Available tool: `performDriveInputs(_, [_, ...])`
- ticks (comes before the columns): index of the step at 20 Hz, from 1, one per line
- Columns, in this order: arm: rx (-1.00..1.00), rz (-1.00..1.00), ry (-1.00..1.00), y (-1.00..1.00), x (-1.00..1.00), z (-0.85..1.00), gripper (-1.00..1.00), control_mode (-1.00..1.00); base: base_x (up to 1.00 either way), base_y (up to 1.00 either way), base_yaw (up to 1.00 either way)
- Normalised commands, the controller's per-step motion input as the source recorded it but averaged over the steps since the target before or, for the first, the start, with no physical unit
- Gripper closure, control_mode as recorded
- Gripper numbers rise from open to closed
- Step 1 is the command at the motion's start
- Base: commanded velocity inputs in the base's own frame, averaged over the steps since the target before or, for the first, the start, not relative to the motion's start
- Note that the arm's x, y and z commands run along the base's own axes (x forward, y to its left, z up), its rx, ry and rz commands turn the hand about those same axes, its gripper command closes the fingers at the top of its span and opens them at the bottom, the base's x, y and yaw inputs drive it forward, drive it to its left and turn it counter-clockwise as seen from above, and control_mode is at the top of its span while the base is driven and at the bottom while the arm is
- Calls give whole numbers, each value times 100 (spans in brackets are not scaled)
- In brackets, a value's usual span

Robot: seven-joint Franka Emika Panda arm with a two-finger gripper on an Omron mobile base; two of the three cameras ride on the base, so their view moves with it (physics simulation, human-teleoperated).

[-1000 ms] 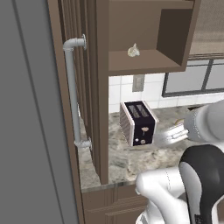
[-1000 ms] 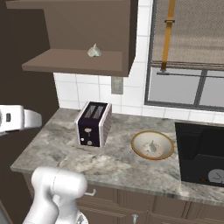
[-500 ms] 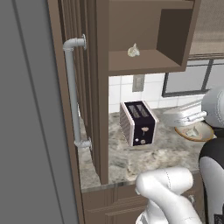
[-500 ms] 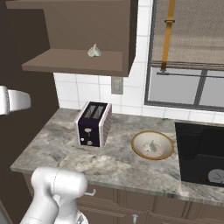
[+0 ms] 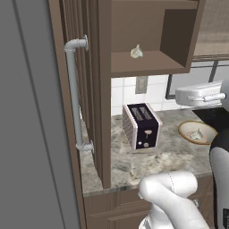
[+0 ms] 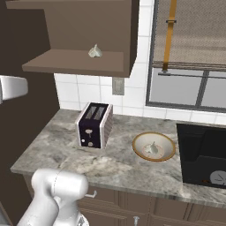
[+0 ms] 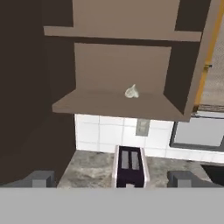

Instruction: Pick the garlics from the cabinet and place them in one bowl. Pick the sweet potato from the sink and place it in the other bowl.

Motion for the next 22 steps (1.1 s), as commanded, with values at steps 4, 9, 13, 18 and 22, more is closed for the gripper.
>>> performDriveInputs(4, [14,-3,-13,-2,6,9,-100,-100,0,0,0])
performDriveInputs(9, [17,1,0,-3,4,36,-100,-100,0,0,0])
performDriveInputs(13, [12,7,19,-20,7,36,-100,-100,0,0,0])
performDriveInputs(18, [0,3,48,-3,26,14,-100,-100,0,0,0])
performDriveInputs(22, [-4,0,43,6,22,0,-100,-100,0,0,0])
